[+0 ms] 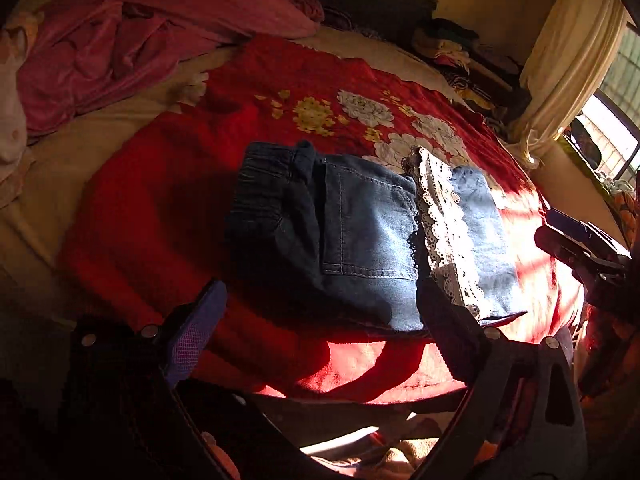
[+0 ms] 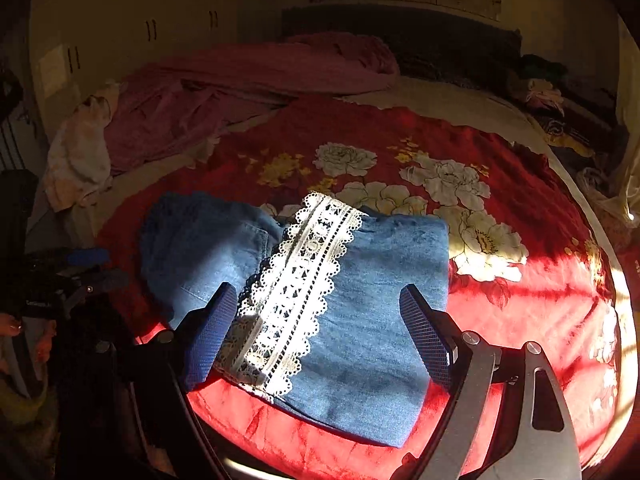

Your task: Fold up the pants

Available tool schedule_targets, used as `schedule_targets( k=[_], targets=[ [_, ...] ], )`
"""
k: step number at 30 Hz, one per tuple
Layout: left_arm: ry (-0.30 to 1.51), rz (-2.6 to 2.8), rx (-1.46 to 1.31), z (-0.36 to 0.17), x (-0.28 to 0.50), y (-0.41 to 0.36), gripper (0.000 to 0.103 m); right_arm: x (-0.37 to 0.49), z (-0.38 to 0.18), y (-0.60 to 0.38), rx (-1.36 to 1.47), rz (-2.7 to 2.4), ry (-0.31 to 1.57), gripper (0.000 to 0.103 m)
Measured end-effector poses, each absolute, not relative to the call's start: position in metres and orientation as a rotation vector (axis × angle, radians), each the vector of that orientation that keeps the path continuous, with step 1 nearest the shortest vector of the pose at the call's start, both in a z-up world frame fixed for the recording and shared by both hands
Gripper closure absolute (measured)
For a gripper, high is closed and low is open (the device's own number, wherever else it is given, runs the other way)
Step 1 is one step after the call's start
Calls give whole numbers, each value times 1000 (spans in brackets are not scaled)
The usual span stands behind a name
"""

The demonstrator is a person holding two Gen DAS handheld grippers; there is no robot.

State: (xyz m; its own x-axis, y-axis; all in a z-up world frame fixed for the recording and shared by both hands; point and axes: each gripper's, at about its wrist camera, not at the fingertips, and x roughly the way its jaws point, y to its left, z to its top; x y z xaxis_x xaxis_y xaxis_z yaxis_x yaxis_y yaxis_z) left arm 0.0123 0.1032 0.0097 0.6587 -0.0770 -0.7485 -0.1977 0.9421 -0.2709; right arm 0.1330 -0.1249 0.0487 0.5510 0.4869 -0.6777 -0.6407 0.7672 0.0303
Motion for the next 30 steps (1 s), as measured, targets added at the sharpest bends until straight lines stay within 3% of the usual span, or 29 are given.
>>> schedule_targets(
  k=[17, 20, 22, 24, 30],
  targets=[
    [874, 62, -552, -25, 15, 150, 17, 180, 48, 11, -391, 929, 812, 20],
    [879, 36, -581, -30, 19, 147, 26, 187, 42, 30, -429, 979, 843, 20],
    [883, -4, -617, -33, 23, 144, 43, 190, 39, 44, -452, 1001, 861, 20],
    [897, -40, -665, -40, 29, 143, 53, 191, 35, 57, -478, 1042, 883, 20],
    [931, -39, -670, -55, 44, 138, 60, 192, 20, 94, -581, 1105, 921, 20]
  ],
)
